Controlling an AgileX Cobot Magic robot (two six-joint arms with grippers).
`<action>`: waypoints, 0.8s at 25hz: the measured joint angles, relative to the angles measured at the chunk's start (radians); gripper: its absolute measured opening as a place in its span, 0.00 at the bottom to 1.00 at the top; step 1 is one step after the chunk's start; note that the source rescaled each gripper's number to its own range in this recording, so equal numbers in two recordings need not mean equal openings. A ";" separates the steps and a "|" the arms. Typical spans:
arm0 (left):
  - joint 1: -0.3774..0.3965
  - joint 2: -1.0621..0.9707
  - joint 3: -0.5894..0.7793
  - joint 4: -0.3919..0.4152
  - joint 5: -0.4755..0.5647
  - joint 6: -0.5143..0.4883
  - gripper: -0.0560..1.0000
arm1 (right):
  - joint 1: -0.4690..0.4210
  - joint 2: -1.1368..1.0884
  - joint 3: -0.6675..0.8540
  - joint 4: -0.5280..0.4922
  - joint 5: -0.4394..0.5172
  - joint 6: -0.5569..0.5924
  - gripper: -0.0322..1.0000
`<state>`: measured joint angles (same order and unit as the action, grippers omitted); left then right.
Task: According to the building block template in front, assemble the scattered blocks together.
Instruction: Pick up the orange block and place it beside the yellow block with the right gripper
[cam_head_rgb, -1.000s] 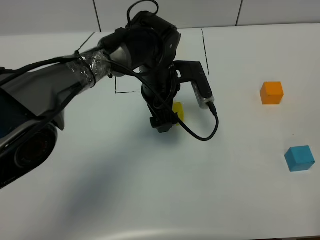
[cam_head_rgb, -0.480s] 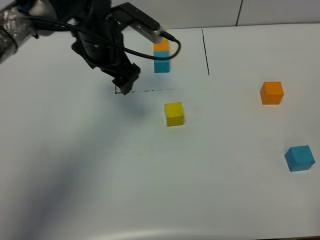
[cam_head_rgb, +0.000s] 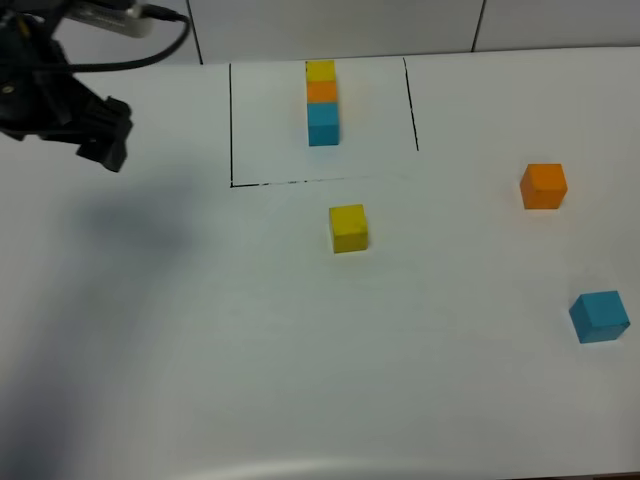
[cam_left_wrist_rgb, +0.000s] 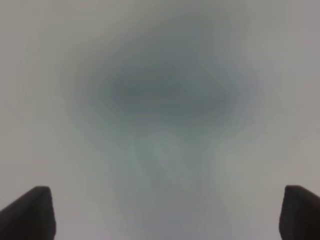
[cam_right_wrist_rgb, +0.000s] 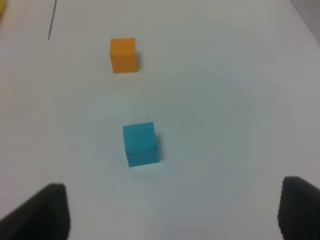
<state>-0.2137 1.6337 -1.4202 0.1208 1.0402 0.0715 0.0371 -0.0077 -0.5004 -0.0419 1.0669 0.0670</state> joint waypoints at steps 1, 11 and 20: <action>0.006 -0.042 0.044 0.018 -0.015 -0.023 0.88 | 0.000 0.000 0.000 0.000 0.000 0.000 0.71; 0.008 -0.482 0.367 0.095 -0.137 -0.237 0.88 | 0.000 0.000 0.000 0.000 0.000 0.004 0.71; 0.008 -0.820 0.476 0.084 -0.195 -0.283 0.88 | 0.000 0.000 0.000 0.000 0.000 0.004 0.71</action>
<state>-0.2055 0.8140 -0.9437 0.2045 0.8447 -0.2113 0.0371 -0.0077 -0.5004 -0.0416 1.0669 0.0708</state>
